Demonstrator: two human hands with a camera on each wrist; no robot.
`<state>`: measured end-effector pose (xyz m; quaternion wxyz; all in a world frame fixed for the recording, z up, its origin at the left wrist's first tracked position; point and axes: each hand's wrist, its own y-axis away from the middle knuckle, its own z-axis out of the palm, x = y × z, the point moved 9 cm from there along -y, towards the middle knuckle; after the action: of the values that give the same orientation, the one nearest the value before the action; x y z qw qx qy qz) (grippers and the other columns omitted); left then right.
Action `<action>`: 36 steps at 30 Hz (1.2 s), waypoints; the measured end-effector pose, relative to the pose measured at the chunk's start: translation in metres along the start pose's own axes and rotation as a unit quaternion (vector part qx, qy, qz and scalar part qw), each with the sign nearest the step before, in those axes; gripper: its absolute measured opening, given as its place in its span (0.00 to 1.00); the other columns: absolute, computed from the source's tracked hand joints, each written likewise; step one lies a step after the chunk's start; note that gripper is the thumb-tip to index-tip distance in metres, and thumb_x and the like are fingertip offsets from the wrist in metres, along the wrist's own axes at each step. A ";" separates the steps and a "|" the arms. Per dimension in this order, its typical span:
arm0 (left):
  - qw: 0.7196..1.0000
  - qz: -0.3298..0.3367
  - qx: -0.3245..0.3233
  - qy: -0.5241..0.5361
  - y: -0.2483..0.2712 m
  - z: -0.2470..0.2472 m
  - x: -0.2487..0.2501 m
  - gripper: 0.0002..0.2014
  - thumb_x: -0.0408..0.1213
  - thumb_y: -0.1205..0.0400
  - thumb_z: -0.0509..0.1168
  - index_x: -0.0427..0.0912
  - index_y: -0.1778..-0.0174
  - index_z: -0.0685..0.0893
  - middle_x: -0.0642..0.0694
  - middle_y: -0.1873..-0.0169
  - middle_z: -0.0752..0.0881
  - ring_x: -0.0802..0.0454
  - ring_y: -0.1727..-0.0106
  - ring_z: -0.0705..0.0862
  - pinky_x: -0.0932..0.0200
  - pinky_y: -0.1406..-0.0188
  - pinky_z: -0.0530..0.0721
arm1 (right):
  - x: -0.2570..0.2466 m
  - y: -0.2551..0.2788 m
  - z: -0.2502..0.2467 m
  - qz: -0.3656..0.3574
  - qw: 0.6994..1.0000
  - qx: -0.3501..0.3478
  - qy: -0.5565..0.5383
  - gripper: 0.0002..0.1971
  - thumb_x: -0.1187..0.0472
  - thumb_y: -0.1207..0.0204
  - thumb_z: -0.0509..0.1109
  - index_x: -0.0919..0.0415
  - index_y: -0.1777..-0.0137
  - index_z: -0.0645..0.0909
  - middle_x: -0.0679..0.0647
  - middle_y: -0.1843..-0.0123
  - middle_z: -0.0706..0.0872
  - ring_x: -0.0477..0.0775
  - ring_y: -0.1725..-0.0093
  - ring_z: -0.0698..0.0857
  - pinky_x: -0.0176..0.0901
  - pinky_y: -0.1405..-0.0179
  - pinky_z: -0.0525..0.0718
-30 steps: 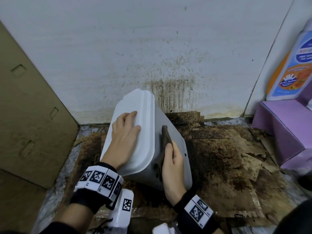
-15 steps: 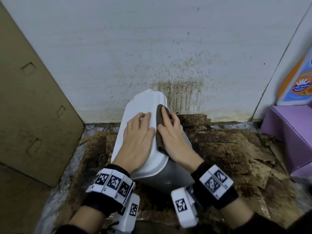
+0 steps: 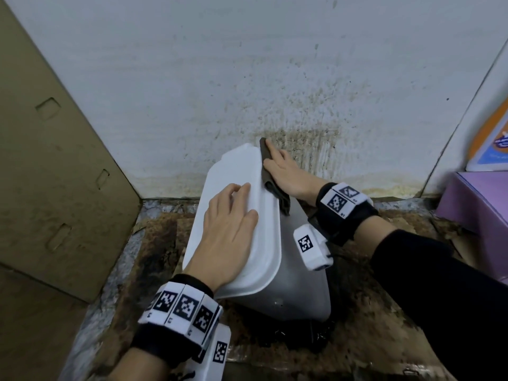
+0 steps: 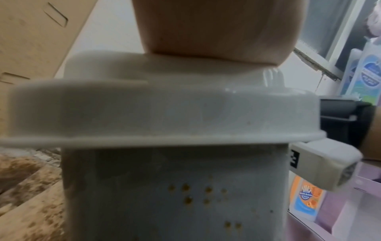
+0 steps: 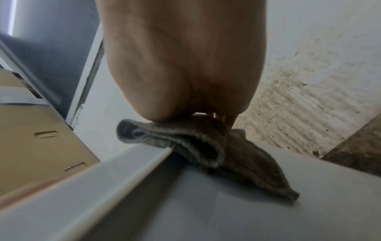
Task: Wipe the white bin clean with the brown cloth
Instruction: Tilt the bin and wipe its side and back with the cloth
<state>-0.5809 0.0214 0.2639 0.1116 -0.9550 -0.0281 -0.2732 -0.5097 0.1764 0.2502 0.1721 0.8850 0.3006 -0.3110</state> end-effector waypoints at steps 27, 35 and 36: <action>0.999 0.017 -0.003 -0.037 -0.010 0.038 0.085 0.28 0.49 0.08 0.47 0.44 0.12 0.57 0.44 0.15 0.58 0.48 0.16 0.53 0.49 0.15 0.55 | 0.036 0.181 0.021 0.067 0.908 0.221 -0.350 0.25 0.44 0.08 0.52 0.29 0.13 0.54 0.26 0.18 0.60 0.35 0.15 0.57 0.47 0.13 0.57; 0.916 -0.049 0.211 0.336 -0.002 0.012 0.073 0.18 0.34 0.11 0.59 0.51 0.24 0.75 0.58 0.29 0.79 0.63 0.32 0.79 0.58 0.32 0.80 | 0.071 0.203 0.001 0.089 0.893 0.253 -0.363 0.28 0.41 0.11 0.56 0.33 0.12 0.57 0.28 0.22 0.62 0.34 0.19 0.61 0.42 0.21 0.61; 0.910 -0.059 0.212 0.351 -0.002 0.010 0.069 0.18 0.32 0.11 0.59 0.51 0.26 0.77 0.59 0.31 0.81 0.63 0.34 0.80 0.59 0.35 0.82 | 0.074 0.204 0.000 0.092 0.891 0.254 -0.364 0.28 0.40 0.11 0.57 0.33 0.12 0.58 0.29 0.22 0.62 0.35 0.19 0.61 0.44 0.20 0.61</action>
<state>-0.5176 0.0249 0.2922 0.2977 -0.7479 -0.1011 -0.5846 -0.3333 0.0526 0.2256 0.0669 0.7469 0.0451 -0.6600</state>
